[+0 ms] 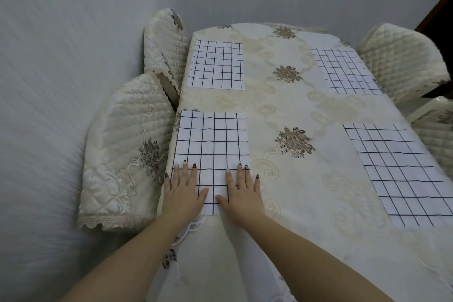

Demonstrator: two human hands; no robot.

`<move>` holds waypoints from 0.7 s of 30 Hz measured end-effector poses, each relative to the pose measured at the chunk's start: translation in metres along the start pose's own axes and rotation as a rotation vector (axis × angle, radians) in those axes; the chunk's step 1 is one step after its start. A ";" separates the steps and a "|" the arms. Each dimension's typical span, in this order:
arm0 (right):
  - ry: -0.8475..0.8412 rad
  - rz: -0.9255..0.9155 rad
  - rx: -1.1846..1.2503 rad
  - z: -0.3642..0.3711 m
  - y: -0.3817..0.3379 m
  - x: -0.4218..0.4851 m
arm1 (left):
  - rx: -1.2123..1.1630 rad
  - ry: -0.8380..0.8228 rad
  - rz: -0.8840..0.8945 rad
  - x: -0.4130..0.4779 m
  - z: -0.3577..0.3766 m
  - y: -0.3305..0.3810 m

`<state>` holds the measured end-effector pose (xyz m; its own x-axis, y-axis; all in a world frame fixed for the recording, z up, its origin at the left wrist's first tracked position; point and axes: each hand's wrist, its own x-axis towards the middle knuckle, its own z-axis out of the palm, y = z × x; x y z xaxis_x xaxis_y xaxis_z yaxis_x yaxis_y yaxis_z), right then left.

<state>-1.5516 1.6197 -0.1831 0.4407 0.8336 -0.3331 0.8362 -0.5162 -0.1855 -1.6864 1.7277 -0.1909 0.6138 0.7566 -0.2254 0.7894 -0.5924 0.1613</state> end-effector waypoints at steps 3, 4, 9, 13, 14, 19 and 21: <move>0.010 -0.012 0.002 0.004 -0.003 -0.004 | -0.026 0.004 0.003 -0.007 0.002 -0.003; 0.004 -0.008 0.008 0.006 -0.003 -0.005 | -0.020 -0.009 0.002 -0.008 0.003 -0.005; -0.024 0.017 0.017 0.009 -0.005 -0.003 | -0.049 -0.053 0.005 -0.005 0.001 -0.007; -0.046 0.029 0.001 0.006 -0.004 -0.001 | -0.058 -0.053 0.014 -0.003 -0.003 -0.008; -0.047 0.027 0.007 0.005 -0.004 -0.001 | -0.059 -0.047 0.012 -0.003 -0.002 -0.008; 0.024 0.022 0.169 -0.010 -0.007 -0.005 | -0.258 0.152 0.028 -0.006 -0.010 0.001; 0.118 0.058 0.408 -0.019 -0.007 -0.009 | -0.567 0.225 -0.004 -0.009 -0.018 0.015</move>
<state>-1.5551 1.6199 -0.1611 0.5377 0.8053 -0.2497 0.6213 -0.5787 -0.5283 -1.6800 1.7173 -0.1689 0.5490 0.8354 -0.0282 0.6371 -0.3963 0.6612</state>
